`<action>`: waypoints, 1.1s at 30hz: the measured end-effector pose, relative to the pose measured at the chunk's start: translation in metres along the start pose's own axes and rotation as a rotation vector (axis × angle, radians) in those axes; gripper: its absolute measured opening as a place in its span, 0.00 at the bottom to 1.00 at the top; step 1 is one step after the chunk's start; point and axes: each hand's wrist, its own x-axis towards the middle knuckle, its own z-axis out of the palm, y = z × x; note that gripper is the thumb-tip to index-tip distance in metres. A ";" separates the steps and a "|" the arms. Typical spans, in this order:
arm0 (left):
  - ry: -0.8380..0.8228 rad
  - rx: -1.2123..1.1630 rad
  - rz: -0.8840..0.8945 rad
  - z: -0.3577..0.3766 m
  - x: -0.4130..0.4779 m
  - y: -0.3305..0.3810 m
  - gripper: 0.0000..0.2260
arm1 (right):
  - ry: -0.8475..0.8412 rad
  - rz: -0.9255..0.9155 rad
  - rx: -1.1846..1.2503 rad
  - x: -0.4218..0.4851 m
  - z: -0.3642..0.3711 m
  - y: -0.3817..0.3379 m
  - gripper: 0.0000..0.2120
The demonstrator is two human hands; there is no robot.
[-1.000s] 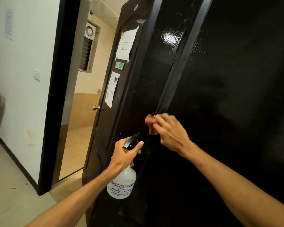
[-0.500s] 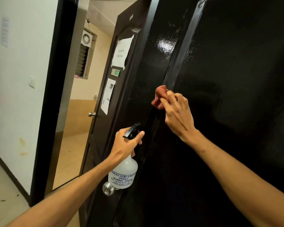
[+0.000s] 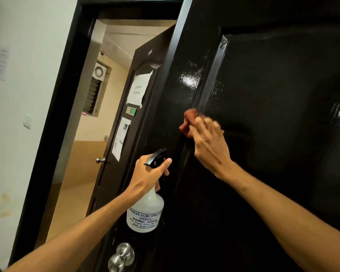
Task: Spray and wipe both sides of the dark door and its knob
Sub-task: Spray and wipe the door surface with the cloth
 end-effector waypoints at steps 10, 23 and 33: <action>-0.024 -0.017 0.084 0.000 0.038 0.052 0.17 | 0.044 0.127 -0.052 0.065 -0.025 0.048 0.18; -0.065 -0.036 0.113 0.003 0.095 0.117 0.15 | 0.179 0.137 -0.029 0.125 -0.030 0.077 0.10; -0.073 -0.070 0.186 0.001 0.142 0.152 0.13 | 0.248 0.224 -0.079 0.190 -0.044 0.116 0.12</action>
